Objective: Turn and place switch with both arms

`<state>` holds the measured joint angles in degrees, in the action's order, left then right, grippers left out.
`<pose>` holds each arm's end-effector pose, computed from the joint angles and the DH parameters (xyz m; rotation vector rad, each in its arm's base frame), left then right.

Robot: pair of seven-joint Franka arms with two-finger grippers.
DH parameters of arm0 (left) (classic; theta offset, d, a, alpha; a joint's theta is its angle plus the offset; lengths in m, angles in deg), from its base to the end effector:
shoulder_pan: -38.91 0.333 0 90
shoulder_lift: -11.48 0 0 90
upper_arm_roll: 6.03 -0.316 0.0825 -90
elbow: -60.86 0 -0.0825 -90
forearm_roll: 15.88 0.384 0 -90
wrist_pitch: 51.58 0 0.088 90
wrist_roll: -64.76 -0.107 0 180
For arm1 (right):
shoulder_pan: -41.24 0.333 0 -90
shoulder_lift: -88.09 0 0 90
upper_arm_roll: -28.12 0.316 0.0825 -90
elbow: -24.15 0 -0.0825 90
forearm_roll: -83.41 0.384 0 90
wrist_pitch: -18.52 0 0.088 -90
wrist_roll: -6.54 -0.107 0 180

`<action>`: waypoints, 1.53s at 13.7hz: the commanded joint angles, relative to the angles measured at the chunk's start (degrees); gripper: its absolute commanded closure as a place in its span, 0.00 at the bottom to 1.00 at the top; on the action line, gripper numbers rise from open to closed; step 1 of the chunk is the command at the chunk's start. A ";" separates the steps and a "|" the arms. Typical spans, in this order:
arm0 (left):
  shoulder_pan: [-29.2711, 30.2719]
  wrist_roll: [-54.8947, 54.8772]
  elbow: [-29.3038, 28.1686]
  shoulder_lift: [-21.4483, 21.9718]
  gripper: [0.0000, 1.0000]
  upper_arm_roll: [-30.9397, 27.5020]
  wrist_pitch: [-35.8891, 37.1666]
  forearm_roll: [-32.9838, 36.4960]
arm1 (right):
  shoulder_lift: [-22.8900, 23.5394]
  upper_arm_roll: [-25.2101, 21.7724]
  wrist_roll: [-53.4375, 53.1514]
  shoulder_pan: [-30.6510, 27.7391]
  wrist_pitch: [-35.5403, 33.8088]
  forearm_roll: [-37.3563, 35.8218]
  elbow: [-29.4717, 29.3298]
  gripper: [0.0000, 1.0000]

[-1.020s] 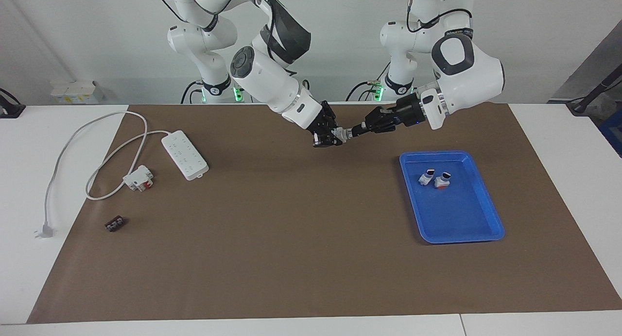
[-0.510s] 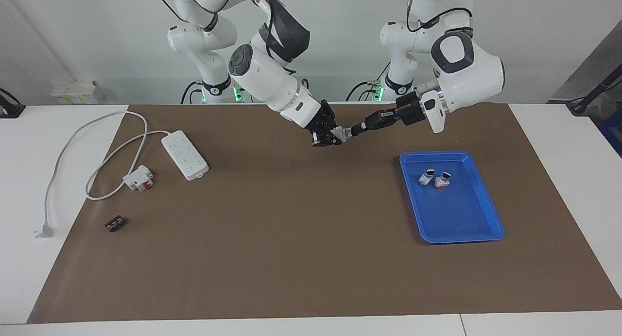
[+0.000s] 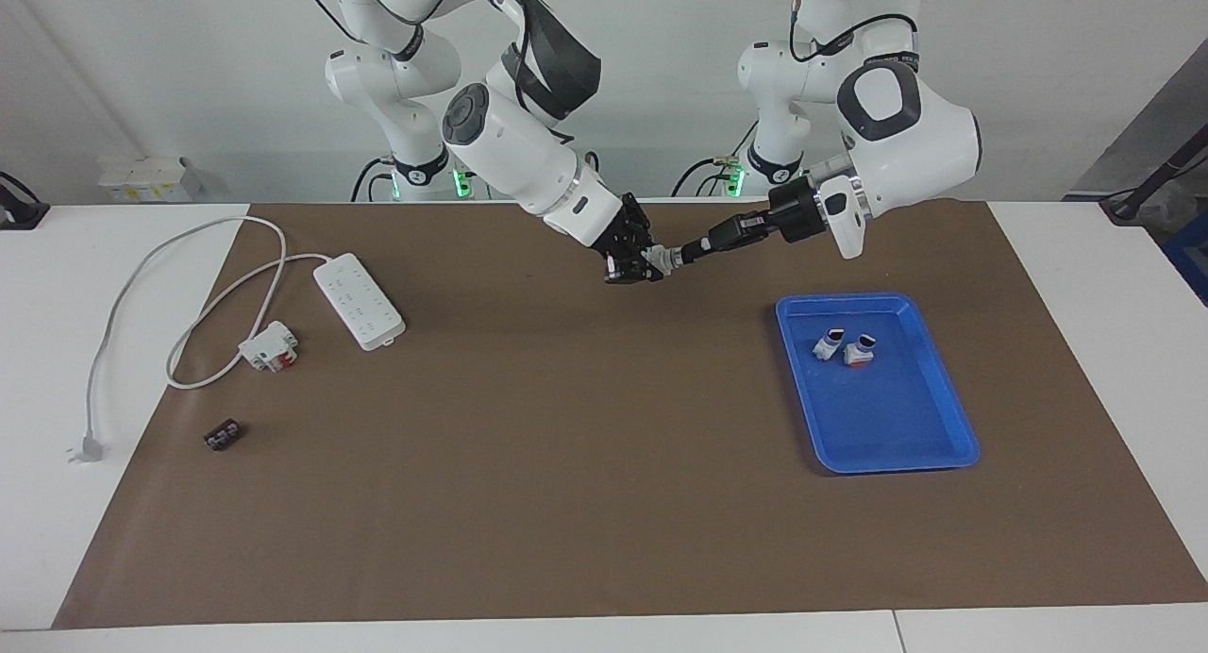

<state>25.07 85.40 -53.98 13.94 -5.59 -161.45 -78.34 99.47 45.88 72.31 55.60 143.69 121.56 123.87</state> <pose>0.5205 -0.1972 0.5067 2.0798 0.5771 -0.4018 0.5405 0.3502 0.4972 -1.9659 -1.6046 -0.5472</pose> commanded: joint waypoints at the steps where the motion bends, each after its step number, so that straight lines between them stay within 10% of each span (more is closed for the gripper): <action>1: -1.37 3.53 2.78 0.18 1.00 0.18 2.55 -0.21 | 0.39 0.79 -2.58 0.15 0.60 -1.23 0.30 1.00; 21: -1.55 39.81 14.73 -4.12 1.00 0.18 8.79 9.81 | 0.30 0.79 -2.93 0.85 0.69 -1.32 0.39 1.00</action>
<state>24.91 120.21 -43.74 10.34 -5.32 -154.37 -68.33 98.47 45.91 71.17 55.81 143.67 121.61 123.25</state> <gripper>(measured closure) 0.890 0.674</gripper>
